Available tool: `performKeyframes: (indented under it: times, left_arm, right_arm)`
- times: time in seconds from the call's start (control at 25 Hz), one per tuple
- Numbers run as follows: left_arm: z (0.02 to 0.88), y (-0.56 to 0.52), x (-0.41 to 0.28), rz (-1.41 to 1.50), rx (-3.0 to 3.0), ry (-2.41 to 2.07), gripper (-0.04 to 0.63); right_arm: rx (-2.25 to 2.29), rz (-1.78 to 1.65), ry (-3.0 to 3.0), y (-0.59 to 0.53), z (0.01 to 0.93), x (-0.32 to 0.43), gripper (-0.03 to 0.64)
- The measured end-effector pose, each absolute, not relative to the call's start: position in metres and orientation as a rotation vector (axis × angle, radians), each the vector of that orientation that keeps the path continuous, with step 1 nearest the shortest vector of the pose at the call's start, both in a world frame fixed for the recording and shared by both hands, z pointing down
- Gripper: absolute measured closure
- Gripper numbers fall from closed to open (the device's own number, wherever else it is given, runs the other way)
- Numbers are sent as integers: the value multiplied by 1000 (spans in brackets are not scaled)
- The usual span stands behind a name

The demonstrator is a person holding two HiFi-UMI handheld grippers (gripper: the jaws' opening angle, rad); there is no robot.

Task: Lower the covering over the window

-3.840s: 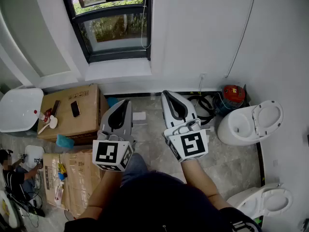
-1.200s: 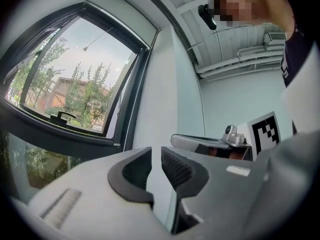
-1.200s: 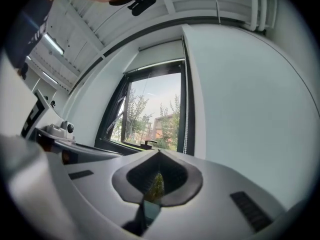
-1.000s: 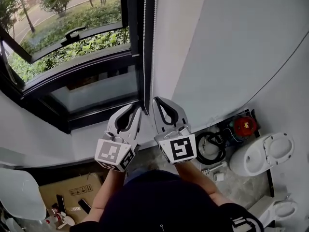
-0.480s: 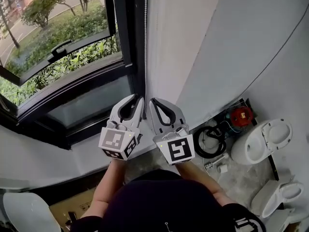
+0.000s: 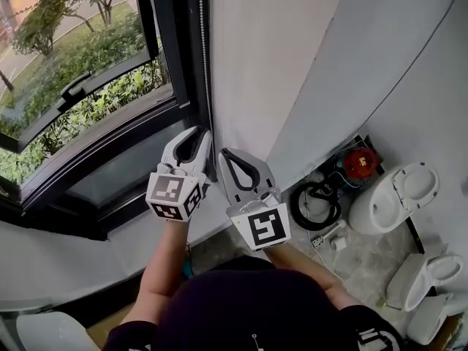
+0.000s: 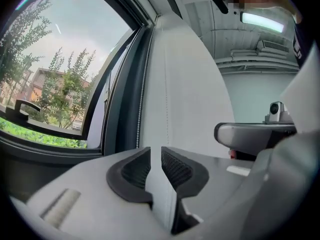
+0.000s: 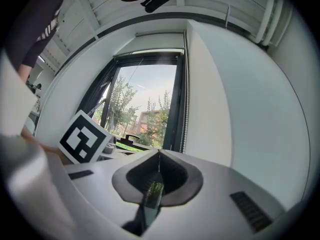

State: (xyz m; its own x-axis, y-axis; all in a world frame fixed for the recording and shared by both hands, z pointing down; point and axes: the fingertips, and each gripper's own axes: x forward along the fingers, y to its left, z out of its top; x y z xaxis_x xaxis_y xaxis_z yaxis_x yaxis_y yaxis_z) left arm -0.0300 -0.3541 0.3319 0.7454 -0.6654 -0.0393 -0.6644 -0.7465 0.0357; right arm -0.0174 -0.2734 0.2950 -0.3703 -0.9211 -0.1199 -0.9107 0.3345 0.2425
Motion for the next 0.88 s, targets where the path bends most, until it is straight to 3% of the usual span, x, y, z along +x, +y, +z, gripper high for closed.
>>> performKeyframes:
  times: [0.24, 0.88]
  left_arm:
    - [335, -375, -29, -40, 2925, -1117, 536]
    - [348, -434, -3, 138, 2893, -1244, 442]
  right_arm:
    - [1755, -434, -2525, -278, 291, -18, 604]
    - [1752, -463, -2551, -272, 286, -18, 604]
